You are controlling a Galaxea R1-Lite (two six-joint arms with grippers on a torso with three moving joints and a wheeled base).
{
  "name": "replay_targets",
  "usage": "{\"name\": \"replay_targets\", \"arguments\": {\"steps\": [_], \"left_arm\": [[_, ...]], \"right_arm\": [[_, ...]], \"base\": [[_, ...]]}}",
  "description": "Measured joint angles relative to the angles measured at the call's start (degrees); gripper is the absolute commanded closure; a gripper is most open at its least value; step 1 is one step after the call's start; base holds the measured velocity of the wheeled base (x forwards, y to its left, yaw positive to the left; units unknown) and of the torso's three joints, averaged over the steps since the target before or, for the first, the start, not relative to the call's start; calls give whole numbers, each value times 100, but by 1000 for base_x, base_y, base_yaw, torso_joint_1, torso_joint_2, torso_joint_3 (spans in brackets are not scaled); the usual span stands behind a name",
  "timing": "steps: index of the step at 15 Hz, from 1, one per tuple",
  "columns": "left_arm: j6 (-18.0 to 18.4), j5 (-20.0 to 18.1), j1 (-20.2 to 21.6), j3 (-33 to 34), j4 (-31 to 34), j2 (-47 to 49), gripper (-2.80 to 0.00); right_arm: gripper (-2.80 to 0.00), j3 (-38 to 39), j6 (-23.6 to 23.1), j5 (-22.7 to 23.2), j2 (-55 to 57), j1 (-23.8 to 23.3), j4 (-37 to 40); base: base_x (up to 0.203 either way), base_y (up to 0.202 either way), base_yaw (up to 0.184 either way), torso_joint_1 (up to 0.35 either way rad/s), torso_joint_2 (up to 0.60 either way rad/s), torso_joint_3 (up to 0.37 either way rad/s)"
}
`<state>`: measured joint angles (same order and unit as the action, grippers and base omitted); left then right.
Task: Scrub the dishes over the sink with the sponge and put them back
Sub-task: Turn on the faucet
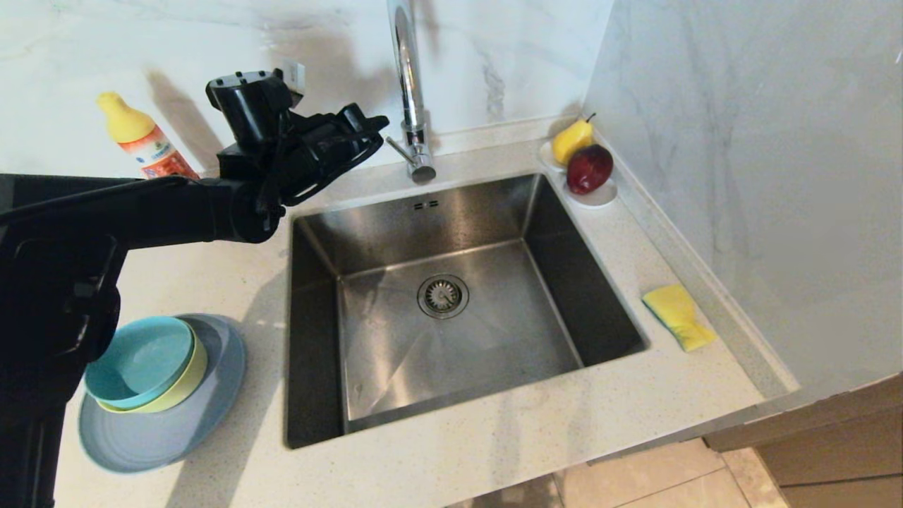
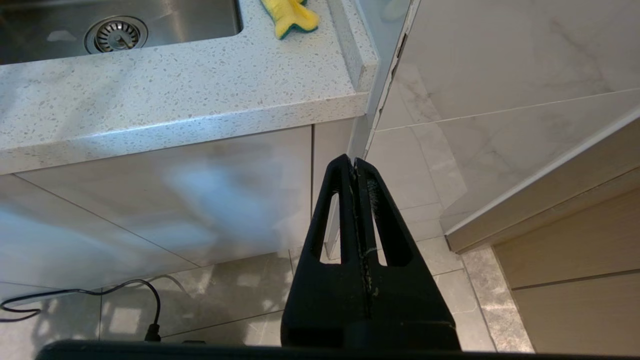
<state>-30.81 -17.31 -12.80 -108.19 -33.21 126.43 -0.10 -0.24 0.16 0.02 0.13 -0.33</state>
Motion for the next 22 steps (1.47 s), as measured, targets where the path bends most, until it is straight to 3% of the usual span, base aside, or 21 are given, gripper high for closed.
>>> {"name": "replay_targets", "arguments": {"steps": [16,22], "left_arm": [[-12,-57,25,-3,-78,325,0],[-518,-41,4,89,33,232,0]], "right_arm": [[0,0,0,-2,0,0,0],[0,0,2,0,0,-4,0]], "base": [[0,0,0,0,0,0],[0,0,0,0,0,0]]}}
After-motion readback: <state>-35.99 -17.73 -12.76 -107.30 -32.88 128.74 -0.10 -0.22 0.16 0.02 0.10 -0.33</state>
